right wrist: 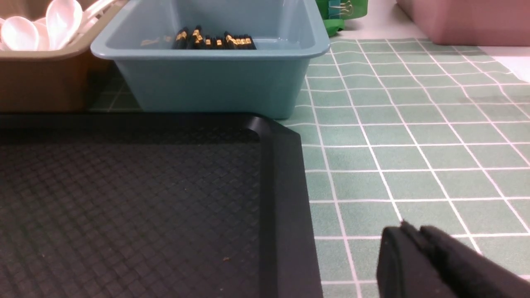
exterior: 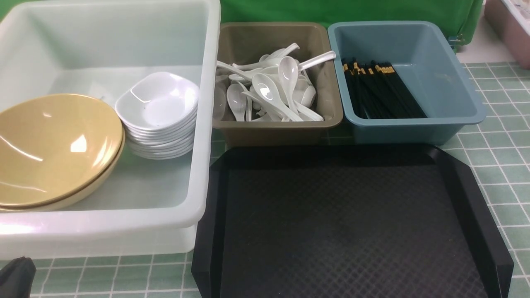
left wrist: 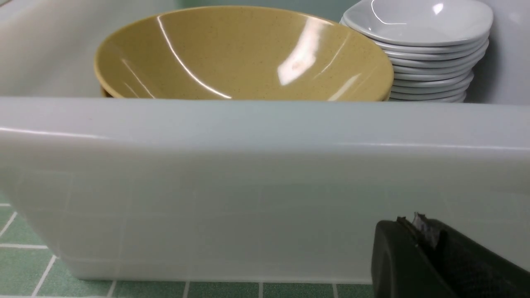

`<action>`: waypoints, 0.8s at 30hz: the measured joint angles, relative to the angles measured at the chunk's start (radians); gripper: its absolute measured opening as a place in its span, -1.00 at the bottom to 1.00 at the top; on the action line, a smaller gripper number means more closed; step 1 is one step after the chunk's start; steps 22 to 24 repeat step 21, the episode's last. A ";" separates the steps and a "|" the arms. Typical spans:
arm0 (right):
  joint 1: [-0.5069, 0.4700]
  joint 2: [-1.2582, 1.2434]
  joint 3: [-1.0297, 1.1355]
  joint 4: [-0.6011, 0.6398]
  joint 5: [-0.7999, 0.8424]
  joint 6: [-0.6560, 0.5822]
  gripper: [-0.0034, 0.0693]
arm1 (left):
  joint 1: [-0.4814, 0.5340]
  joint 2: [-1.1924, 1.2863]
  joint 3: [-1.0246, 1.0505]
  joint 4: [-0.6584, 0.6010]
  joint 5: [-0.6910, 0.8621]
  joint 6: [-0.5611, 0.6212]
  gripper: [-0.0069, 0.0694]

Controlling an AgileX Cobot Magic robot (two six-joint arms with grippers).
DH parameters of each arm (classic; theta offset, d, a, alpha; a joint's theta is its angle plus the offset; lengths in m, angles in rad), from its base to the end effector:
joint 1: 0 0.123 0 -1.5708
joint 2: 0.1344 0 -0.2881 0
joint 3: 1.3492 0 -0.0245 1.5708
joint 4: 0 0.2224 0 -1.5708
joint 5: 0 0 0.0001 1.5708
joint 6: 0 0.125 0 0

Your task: On blue table put chopsticks spoon bowls plates into blue grey white boxes.

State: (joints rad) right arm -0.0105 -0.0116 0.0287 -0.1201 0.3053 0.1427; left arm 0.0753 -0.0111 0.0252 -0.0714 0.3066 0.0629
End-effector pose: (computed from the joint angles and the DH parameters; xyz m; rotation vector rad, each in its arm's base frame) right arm 0.0557 -0.0051 0.1693 0.0605 1.8028 -0.0199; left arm 0.0557 0.0015 0.1702 -0.0572 1.8027 0.0306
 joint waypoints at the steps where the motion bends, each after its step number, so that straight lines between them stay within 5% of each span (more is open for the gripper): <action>1: 0.000 0.000 0.000 0.000 0.000 0.000 -0.66 | 0.000 0.000 0.000 0.000 0.000 0.000 -0.81; 24: 0.000 0.000 0.000 0.000 0.000 0.000 -0.63 | 0.000 0.000 0.000 0.000 0.000 0.000 -0.81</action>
